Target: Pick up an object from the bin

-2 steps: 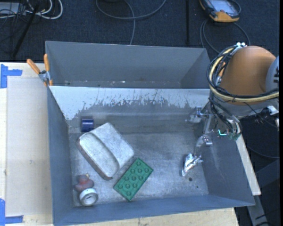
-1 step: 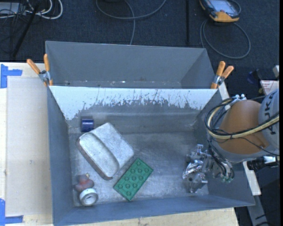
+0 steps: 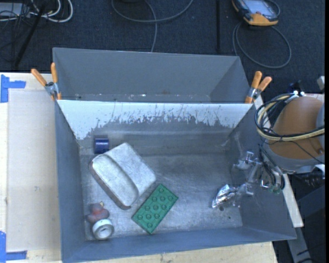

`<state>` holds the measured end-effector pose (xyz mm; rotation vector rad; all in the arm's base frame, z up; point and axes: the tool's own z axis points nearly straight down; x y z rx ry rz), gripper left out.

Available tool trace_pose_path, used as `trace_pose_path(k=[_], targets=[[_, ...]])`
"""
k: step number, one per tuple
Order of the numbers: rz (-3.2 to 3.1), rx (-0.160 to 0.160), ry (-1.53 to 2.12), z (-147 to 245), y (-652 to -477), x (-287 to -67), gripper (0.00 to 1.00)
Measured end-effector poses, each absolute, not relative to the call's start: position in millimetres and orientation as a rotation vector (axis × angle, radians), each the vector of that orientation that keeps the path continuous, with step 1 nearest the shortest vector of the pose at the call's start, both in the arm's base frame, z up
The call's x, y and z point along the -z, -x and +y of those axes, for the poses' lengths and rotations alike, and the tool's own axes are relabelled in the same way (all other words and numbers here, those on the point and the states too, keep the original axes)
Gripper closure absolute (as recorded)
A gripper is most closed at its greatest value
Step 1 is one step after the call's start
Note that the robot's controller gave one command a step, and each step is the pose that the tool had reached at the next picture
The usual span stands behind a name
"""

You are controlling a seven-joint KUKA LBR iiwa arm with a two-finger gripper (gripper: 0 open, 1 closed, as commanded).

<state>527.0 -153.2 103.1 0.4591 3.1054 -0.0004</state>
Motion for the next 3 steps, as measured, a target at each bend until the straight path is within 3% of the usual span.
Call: trace_pose_path(k=[1,2,3], targets=[[3.108,-0.001,-0.429,-152.8,-503.1,-70.9,0.0],[3.113,0.0,-0.421,-152.4,-503.0,-71.9,1.0],[3.123,0.003,-0.248,-140.9,-506.4,-265.0,1.0]])
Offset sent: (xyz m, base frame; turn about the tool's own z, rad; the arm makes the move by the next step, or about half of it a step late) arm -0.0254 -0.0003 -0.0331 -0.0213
